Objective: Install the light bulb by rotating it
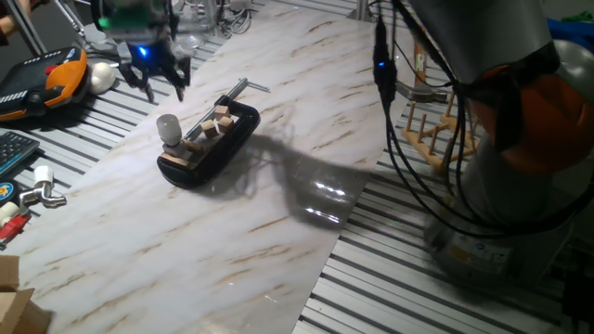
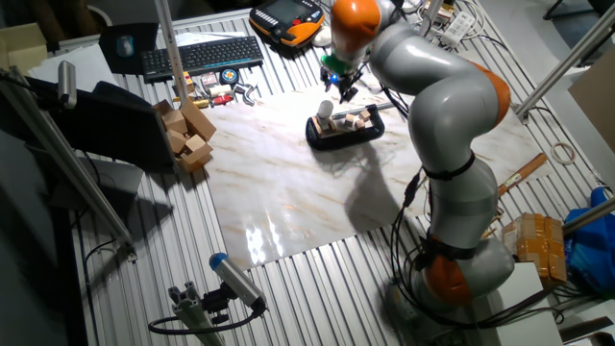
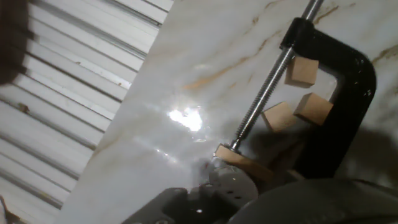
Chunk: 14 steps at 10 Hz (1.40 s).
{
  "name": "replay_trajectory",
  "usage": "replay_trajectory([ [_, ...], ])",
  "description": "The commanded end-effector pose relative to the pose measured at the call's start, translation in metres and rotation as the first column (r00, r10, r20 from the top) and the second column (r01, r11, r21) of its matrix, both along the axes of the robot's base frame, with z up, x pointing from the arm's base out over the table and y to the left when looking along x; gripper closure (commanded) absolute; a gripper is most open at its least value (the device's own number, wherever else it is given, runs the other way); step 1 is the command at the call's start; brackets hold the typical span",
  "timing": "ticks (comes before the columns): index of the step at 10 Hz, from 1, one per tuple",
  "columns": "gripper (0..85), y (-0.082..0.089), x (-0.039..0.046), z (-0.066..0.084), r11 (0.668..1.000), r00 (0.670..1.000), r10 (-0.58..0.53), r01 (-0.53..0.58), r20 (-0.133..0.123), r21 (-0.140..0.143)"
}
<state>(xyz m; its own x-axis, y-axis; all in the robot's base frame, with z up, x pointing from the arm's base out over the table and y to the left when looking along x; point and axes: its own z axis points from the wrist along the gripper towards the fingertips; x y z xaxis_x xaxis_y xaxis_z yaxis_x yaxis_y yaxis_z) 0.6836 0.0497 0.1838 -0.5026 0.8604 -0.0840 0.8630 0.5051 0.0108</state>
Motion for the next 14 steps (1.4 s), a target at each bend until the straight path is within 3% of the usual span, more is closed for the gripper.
replay_trajectory([
  [1,85.0,0.002,-0.0029,0.005,0.935,0.936,0.353,-0.353,-0.013,-0.019],
  [3,85.0,0.003,-0.0090,0.014,0.856,0.856,0.517,-0.517,-0.009,0.004],
  [4,85.0,0.002,-0.0137,0.017,0.788,0.788,0.616,-0.616,-0.011,-0.003],
  [7,85.0,-0.001,-0.0257,0.025,0.643,0.643,0.765,-0.766,-0.017,0.000],
  [8,85.0,-0.003,-0.0295,0.027,0.614,0.613,0.790,-0.790,-0.011,0.009],
  [10,85.0,-0.009,-0.0375,0.026,0.567,0.567,0.824,-0.824,-0.006,-0.004],
  [14,85.0,-0.019,-0.0593,0.014,0.515,0.515,0.857,-0.856,0.013,-0.048],
])
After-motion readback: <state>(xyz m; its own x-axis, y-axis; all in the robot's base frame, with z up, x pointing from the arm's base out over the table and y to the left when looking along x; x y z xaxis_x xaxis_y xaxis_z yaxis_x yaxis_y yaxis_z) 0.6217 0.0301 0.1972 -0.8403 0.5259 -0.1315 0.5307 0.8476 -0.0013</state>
